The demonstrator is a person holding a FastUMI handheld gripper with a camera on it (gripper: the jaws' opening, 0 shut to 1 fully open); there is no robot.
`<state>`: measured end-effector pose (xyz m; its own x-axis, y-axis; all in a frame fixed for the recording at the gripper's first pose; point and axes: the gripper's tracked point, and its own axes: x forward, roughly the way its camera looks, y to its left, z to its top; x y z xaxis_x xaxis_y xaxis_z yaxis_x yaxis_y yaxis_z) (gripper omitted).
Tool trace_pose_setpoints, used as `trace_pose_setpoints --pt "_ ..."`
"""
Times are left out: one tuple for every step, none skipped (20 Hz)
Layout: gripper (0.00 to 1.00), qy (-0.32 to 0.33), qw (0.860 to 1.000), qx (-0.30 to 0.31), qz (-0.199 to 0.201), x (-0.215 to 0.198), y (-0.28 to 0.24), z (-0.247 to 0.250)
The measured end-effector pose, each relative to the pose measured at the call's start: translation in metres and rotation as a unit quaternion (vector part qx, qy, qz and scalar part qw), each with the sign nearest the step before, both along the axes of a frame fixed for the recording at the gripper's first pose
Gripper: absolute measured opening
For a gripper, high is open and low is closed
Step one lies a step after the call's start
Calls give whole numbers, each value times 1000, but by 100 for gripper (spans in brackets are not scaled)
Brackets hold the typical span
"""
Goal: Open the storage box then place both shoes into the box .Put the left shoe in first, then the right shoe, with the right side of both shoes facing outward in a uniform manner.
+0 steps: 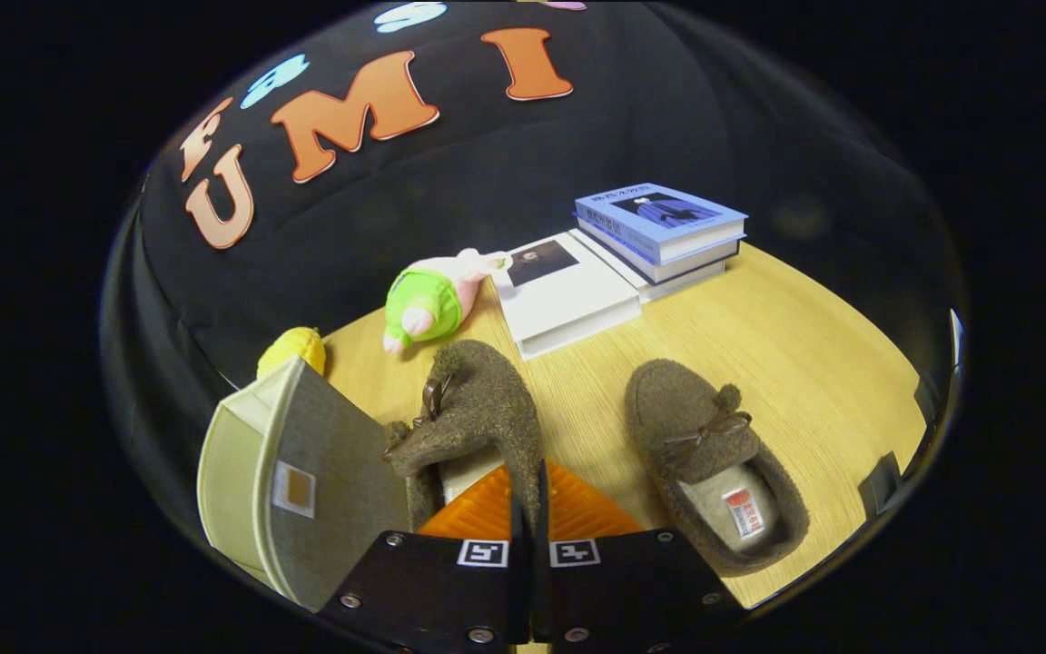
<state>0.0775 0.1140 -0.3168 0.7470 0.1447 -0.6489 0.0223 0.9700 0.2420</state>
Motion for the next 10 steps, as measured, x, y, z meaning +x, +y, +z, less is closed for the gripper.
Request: trace_pose_setpoints --pt "2 -4 1000 2 0 1 4 13" --pt "2 -10 1000 1 3 3 7 28" --pt "2 -19 1000 -1 8 4 13 41" --pt "2 -27 1000 -1 13 5 19 54" --pt "2 -36 999 1 17 5 25 68" --pt "2 -44 999 3 20 5 33 80" --pt "2 -50 998 6 23 4 41 90" --pt "2 -52 998 10 26 1 50 98" --pt "2 -49 998 15 30 -3 61 104" --pt "2 -48 998 23 36 -7 72 108"
